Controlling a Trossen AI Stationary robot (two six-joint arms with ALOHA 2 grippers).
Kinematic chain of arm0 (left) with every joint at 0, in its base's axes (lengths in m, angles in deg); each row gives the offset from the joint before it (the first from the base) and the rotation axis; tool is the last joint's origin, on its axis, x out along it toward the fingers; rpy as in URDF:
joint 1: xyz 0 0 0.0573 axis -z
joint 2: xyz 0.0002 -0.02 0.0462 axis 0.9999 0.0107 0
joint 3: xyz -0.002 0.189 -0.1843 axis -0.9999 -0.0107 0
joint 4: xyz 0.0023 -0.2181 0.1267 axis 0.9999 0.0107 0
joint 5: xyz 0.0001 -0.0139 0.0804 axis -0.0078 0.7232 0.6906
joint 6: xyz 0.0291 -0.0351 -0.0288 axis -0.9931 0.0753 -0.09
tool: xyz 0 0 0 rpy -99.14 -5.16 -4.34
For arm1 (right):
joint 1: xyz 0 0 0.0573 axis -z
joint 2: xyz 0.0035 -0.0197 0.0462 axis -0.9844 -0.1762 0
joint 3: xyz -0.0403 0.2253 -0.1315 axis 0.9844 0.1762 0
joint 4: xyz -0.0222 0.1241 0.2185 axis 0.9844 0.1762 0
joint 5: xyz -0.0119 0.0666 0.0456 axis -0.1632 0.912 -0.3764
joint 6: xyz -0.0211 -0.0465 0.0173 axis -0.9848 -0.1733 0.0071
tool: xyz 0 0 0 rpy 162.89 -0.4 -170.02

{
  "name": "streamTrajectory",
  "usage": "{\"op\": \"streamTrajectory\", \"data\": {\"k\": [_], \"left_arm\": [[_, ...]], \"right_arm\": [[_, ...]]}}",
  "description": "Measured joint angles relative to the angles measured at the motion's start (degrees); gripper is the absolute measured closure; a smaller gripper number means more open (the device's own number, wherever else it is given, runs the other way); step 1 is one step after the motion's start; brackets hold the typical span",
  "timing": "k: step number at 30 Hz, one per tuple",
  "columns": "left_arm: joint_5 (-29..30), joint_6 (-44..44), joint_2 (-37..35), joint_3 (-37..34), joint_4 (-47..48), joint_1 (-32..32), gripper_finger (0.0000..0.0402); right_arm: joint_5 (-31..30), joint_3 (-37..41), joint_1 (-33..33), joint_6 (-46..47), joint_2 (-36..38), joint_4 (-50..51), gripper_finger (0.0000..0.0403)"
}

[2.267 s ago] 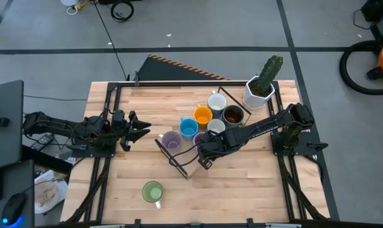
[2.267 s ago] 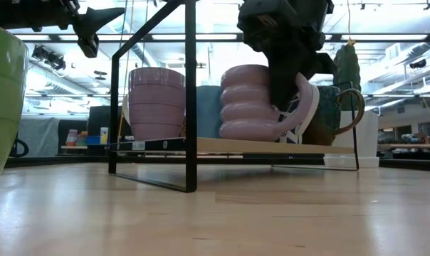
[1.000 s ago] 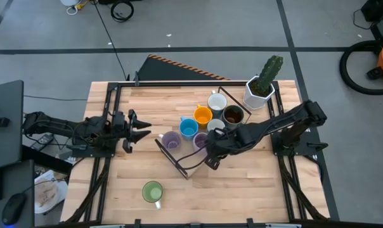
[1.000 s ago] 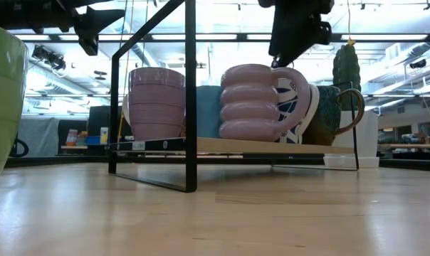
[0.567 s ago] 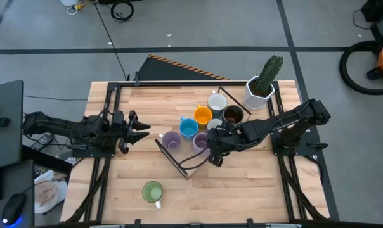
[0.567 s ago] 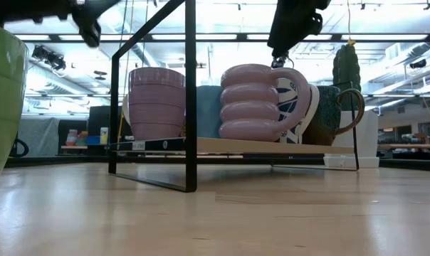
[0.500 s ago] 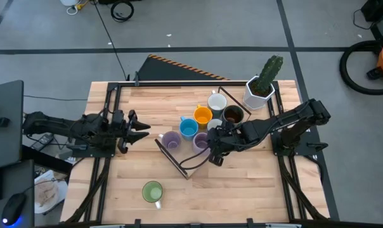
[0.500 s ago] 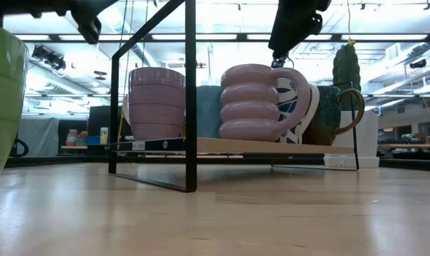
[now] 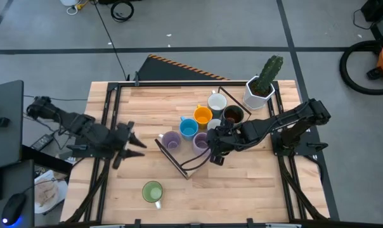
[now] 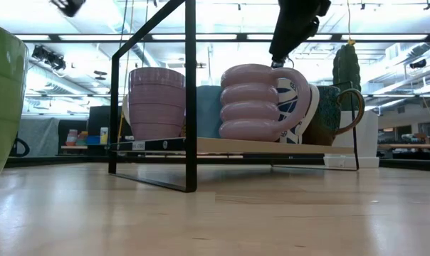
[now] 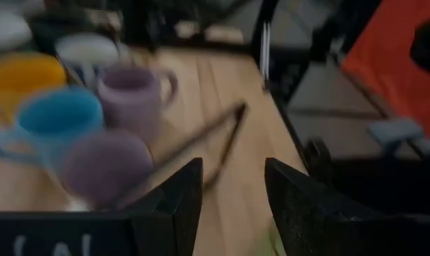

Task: Place coffee mugs
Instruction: Put the green mug on the shelf

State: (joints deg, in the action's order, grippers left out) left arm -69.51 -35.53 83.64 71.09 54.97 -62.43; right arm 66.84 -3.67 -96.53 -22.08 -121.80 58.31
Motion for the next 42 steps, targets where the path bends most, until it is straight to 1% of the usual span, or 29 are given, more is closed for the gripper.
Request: {"op": "streamTrajectory", "data": {"k": [4, 7, 11, 15, 18, 22, 25, 28, 31, 34, 36, 39, 42], "left_arm": [[3.4, 7.7, 3.5, 3.4, 8.2, 7.3, 0.0242], [3.9, 12.6, 6.7, 6.1, 9.5, 11.3, 0.0242], [4.6, 16.8, 11.4, 8.3, 9.7, 16.9, 0.0242], [4.5, 24.5, 17.0, 8.7, 9.7, 19.9, 0.0242], [2.0, 29.9, 21.3, 8.7, 8.9, 20.8, 0.0242], [0.0, 32.7, 27.5, 8.7, 7.4, 21.9, 0.0242], [-0.9, 32.9, 31.6, 9.7, 6.4, 21.9, 0.0242], [-0.9, 31.5, 36.1, 14.1, 9.4, 21.9, 0.0242], [0.3, 29.1, 40.8, 21.0, 15.1, 22.6, 0.0242], [3.3, 23.8, 45.4, 28.5, 23.2, 24.0, 0.0246], [3.7, 20.9, 47.8, 31.8, 27.3, 24.7, 0.0248], [3.4, 20.4, 50.2, 33.4, 29.0, 25.8, 0.0248], [1.4, 19.5, 52.3, 33.4, 29.6, 26.7, 0.0248]], "right_arm": [[0.7, 0.4, 0.4, 0.1, 0.0, 0.5, 0.0215], [0.1, 0.4, 0.2, 1.2, 0.4, 2.0, 0.0215], [-0.4, 0.4, -0.1, 1.5, 1.6, 2.1, 0.0215], [-1.0, 0.4, -0.1, 1.7, 2.5, 2.3, 0.0215], [-1.5, 0.4, -0.1, 2.3, 3.5, 2.9, 0.0215], [-3.1, 0.4, -0.1, 2.4, 4.1, 3.8, 0.0215], [-3.5, 0.4, -0.1, 2.2, 4.4, 3.5, 0.0215], [-3.5, 0.4, -0.1, 1.5, 4.4, 2.2, 0.0215], [-2.7, 0.4, -0.1, 1.3, 4.4, 1.5, 0.0215], [-2.3, 0.4, -0.1, 1.3, 4.4, 1.5, 0.0215], [-2.1, 0.4, -0.1, 1.4, 4.4, 1.5, 0.0215], [-1.4, 0.4, -0.5, 1.7, 4.4, 1.5, 0.0215], [-1.4, 0.4, -1.6, 0.6, 4.4, 1.4, 0.0215]]}}
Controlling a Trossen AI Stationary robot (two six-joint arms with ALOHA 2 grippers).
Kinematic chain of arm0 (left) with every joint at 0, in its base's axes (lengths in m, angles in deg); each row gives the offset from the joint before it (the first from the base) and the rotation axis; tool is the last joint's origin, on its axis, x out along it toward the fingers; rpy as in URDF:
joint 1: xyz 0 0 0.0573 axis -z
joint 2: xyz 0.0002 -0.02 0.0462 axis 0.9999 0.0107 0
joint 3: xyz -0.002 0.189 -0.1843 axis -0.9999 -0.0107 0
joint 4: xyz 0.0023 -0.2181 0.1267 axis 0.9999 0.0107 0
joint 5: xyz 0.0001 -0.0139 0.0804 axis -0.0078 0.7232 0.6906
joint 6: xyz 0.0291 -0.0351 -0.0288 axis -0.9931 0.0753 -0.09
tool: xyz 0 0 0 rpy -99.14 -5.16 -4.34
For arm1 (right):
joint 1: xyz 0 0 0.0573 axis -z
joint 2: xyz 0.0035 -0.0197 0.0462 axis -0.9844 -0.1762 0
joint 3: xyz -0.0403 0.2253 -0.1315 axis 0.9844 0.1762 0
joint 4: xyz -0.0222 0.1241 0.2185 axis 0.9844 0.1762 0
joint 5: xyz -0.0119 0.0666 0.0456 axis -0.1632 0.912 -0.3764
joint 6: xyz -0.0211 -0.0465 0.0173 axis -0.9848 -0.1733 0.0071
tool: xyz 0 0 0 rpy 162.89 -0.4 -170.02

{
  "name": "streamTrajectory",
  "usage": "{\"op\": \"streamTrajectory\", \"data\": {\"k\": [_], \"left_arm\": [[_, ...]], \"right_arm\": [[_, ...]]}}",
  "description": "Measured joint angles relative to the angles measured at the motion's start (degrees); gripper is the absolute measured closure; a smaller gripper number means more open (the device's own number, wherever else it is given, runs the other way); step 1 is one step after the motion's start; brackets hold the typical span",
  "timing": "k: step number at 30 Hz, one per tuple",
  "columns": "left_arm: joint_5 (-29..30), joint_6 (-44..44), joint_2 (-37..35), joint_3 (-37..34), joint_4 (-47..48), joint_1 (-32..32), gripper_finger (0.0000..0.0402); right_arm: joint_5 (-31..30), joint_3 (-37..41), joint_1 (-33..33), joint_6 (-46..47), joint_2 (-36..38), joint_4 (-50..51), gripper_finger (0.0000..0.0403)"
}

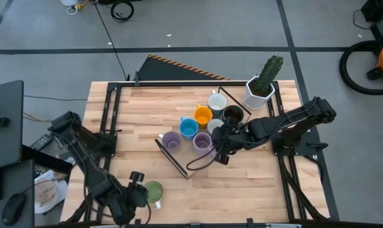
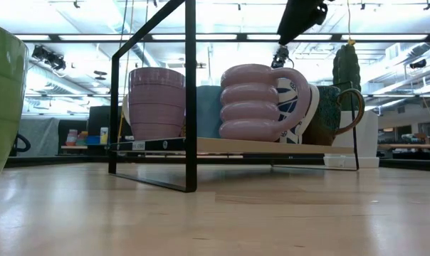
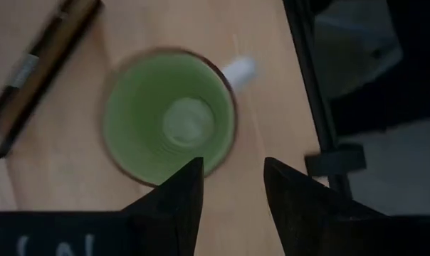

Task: Place coffee mugs
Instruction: Put the green mug on the shelf

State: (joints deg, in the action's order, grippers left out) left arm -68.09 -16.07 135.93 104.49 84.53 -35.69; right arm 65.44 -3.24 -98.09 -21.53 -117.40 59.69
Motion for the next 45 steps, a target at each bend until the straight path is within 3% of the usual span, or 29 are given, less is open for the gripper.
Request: {"op": "streamTrajectory", "data": {"k": [3, 7, 12, 23, 27, 39, 45], "left_arm": [[-1.0, -1.7, 1.5, 0.0, -0.8, 1.2, 0.0248], [-0.9, -1.9, 2.5, 0.0, -2.1, 1.6, 0.0248], [1.8, -4.7, 2.6, 0.5, -0.5, 1.5, 0.0249], [6.1, -19.8, 3.1, 2.1, 0.8, 1.7, 0.0256], [4.9, -25.0, 4.8, 2.1, 1.2, 1.7, 0.0256], [6.2, -33.5, 11.6, 2.0, 4.8, 1.0, 0.0258], [5.6, -36.5, 12.6, 2.0, 4.6, 0.2, 0.0282]], "right_arm": [[0.1, 0.0, -0.7, -2.8, 0.0, -1.6, 0.0215], [2.8, 0.0, -1.5, 0.5, 0.0, -1.8, 0.0215], [1.0, 0.0, -2.1, 0.6, 0.0, -1.9, 0.0215], [1.1, 0.0, -1.9, 0.7, 0.0, -1.9, 0.0215], [1.1, 0.0, -1.9, 1.1, 0.0, -1.9, 0.0215], [1.8, 0.0, -3.6, 3.3, 0.0, -4.2, 0.0215], [1.8, 0.0, -5.5, 3.7, 0.0, -4.6, 0.0215]]}}
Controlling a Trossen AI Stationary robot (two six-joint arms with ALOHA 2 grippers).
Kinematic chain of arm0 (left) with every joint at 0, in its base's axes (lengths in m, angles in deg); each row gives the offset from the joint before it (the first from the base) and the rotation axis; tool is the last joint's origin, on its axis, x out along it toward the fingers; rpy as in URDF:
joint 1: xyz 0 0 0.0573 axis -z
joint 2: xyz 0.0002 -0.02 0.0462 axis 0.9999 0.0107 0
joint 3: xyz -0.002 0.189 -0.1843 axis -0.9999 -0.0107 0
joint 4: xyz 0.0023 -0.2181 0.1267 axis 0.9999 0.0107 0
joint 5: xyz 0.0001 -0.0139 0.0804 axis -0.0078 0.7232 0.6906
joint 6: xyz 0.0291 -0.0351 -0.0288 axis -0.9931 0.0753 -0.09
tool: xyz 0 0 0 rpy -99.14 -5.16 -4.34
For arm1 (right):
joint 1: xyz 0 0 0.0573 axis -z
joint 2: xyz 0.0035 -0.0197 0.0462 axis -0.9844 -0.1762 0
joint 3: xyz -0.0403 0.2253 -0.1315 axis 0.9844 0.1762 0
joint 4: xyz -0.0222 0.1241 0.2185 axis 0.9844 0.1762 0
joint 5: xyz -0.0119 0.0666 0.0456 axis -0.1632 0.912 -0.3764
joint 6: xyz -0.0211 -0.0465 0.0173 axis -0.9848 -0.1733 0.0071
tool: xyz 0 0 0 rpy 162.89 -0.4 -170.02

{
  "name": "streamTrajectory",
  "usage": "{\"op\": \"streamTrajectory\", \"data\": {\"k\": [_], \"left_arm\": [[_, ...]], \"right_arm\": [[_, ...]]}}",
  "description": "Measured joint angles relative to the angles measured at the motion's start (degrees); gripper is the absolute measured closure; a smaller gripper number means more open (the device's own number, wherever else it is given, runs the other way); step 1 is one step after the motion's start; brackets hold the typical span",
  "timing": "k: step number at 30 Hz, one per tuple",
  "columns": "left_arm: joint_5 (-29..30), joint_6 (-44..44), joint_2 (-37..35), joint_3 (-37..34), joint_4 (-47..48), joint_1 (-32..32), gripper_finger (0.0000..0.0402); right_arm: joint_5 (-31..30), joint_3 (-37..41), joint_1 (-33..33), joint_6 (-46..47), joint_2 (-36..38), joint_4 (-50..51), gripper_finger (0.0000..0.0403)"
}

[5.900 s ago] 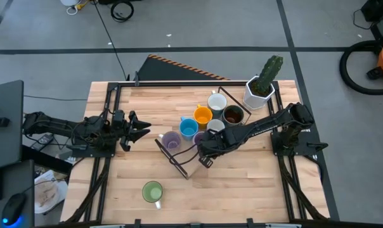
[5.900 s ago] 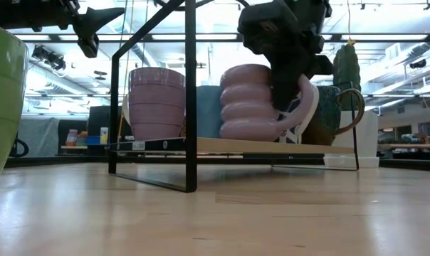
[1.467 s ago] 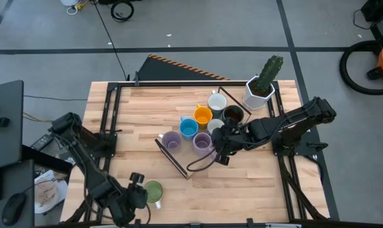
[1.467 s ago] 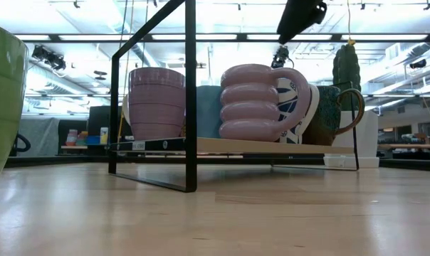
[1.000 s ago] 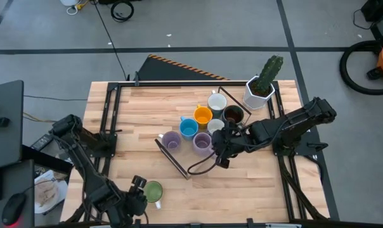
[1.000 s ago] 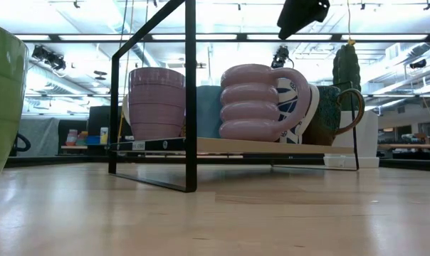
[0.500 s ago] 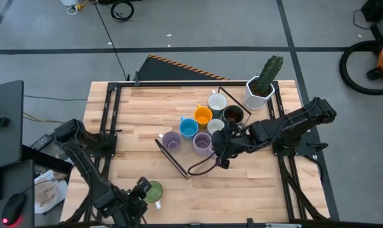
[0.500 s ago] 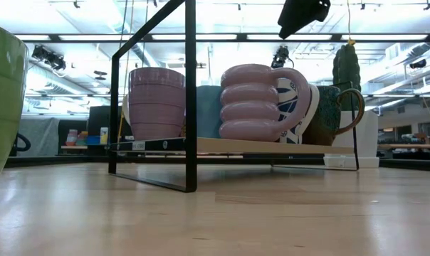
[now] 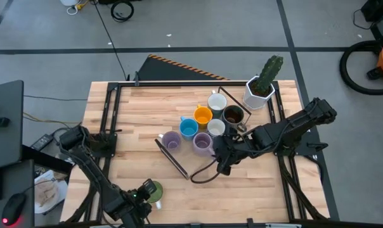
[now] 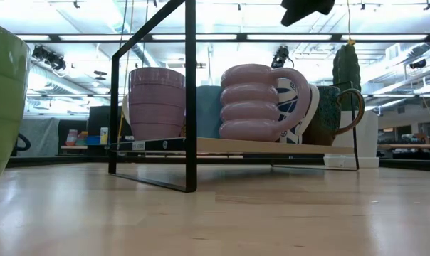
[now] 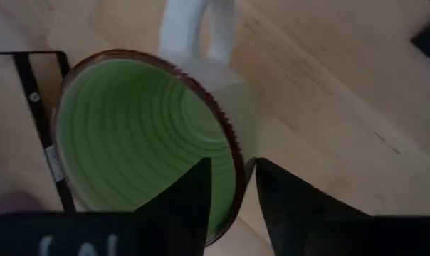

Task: Place coffee mugs
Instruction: Put the green mug on the shelf

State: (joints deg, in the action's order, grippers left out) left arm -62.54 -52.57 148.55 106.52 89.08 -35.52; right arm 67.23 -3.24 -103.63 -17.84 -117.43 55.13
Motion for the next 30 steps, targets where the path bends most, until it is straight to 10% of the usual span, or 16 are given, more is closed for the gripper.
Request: {"op": "streamTrajectory", "data": {"k": [9, 30], "left_arm": [[-9.4, -0.7, 0.2, -0.1, -9.8, -4.3, 0.0378], [-16.7, -28.3, 12.4, 25.8, -10.8, -16.7, 0.0379]], "right_arm": [[1.0, 0.0, -2.5, 4.7, 0.0, 0.5, 0.0216], [-11.2, 0.0, -12.2, 17.1, 5.5, 12.6, 0.0234]]}}
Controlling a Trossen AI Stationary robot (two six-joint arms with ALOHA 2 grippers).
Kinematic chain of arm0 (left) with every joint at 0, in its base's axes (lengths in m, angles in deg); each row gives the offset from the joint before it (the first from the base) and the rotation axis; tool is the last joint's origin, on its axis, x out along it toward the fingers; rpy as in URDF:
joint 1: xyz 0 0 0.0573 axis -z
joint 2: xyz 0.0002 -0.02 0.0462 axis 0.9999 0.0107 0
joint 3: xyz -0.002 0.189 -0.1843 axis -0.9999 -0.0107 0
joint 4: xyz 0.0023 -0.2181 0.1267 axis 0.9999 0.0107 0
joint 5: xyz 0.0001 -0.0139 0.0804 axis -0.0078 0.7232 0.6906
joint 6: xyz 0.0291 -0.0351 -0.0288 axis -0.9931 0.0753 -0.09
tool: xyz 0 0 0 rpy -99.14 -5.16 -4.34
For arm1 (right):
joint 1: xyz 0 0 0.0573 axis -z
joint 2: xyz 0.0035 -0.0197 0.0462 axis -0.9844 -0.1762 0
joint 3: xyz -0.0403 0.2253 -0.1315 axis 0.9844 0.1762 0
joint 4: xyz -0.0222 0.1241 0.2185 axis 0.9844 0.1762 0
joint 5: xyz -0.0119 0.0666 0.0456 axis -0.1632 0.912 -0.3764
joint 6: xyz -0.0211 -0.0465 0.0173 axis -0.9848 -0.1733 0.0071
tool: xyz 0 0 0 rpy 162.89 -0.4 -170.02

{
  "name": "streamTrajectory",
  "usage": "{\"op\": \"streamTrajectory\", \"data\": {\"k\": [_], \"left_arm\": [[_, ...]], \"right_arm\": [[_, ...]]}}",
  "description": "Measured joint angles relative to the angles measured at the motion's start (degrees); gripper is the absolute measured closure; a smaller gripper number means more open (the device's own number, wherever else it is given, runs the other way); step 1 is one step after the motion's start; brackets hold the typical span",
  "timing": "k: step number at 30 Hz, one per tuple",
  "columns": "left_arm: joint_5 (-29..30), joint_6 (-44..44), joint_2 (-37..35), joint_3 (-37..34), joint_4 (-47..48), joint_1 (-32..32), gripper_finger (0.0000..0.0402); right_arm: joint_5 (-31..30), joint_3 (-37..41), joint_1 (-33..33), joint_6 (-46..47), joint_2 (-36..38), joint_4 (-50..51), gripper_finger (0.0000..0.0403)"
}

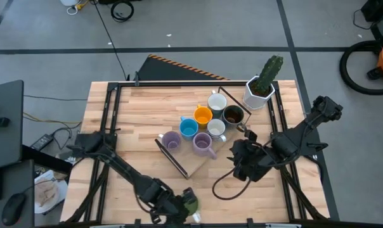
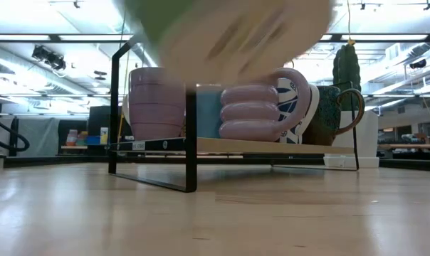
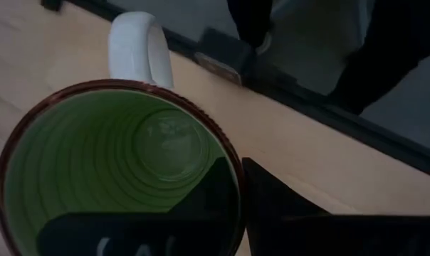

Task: Place coffee mugs
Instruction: Put the green mug on the shelf

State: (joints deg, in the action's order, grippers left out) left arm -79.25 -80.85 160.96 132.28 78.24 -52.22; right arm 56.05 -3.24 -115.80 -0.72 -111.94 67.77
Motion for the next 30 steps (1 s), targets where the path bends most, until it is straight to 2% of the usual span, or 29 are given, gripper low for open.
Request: {"op": "streamTrajectory", "data": {"k": [4, 14, 22, 25, 30], "left_arm": [[-1.8, -3.3, 1.9, 6.6, 3.4, -3.0, 0.0379], [-2.8, -8.0, 1.9, 14.4, 7.7, -10.2, 0.0379], [-5.1, -7.8, 1.9, 16.9, 18.2, -18.6, 0.0379], [-8.2, -7.6, 1.9, 16.9, 23.3, -21.4, 0.0379], [-11.1, -7.3, 1.9, 16.9, 24.7, -24.3, 0.0379]], "right_arm": [[-0.1, 0.0, -0.5, 1.2, 0.4, 0.1, 0.0234], [0.0, 0.0, -0.4, 1.5, 0.4, 1.5, 0.0234], [-0.8, 0.0, -1.0, 1.7, 1.1, 4.6, 0.0234], [-2.1, 0.0, -1.1, 2.3, 1.9, 5.8, 0.0234], [-2.9, 0.0, -1.2, 2.4, 3.5, 6.3, 0.0234]]}}
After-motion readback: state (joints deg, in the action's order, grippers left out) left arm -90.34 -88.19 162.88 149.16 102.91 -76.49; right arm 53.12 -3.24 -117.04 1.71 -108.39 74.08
